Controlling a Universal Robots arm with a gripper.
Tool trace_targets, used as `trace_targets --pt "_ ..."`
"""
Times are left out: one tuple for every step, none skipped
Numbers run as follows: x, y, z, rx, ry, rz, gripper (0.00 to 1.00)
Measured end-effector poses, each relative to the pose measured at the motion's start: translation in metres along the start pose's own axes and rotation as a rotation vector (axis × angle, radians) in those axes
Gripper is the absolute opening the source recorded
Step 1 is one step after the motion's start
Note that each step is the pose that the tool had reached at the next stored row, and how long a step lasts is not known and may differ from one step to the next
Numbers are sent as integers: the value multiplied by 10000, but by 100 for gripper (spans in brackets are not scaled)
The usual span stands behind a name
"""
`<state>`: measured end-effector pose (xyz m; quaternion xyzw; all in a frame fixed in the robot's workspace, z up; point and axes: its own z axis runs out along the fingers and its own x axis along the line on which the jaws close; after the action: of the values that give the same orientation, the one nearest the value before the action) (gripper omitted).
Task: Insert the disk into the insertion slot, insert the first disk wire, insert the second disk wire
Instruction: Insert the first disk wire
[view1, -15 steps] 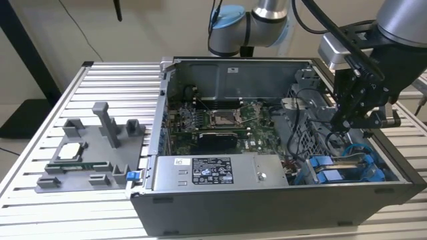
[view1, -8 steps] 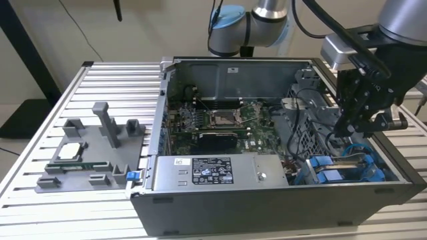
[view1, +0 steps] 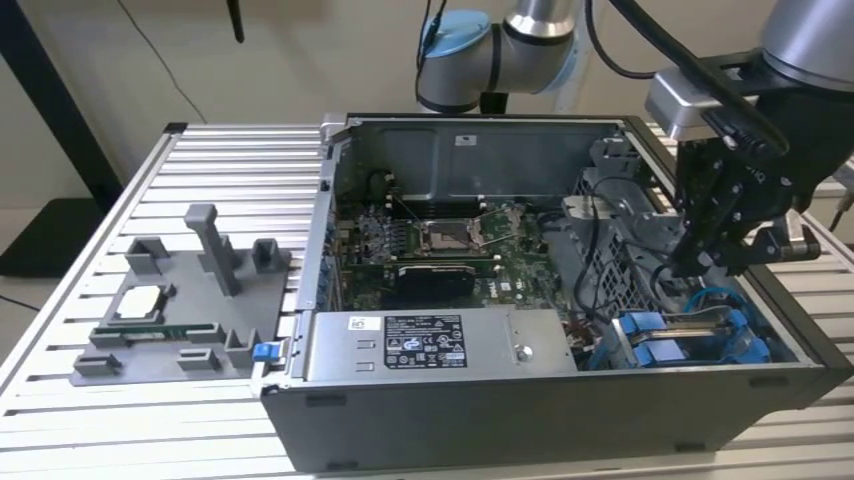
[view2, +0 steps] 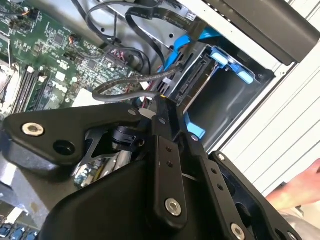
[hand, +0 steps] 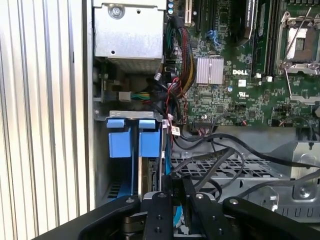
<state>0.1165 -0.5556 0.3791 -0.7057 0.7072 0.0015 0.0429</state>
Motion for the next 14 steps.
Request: trace_targets --pt "0 -13 3 -22 3 3 0" --pt "1 -26 7 -57 17 5 0" --pt "1 -42 10 -103 44 6 0" --pt "1 -61 12 -152 72 7 0" --pt "2 -82 16 -204 97 10 0" --pt "2 -105 20 -258 115 12 0" --pt "4 -129 24 -327 128 14 0" --pt "7 -155 28 -398 135 19 0" --pt "12 -183 33 -469 138 23 0" --pt "16 -213 38 -539 140 27 0" --pt "21 -242 43 -603 141 30 0" --pt "26 -270 49 -675 141 34 0" --pt "32 -295 54 -747 142 38 0" --pt "40 -320 60 -823 143 42 0"
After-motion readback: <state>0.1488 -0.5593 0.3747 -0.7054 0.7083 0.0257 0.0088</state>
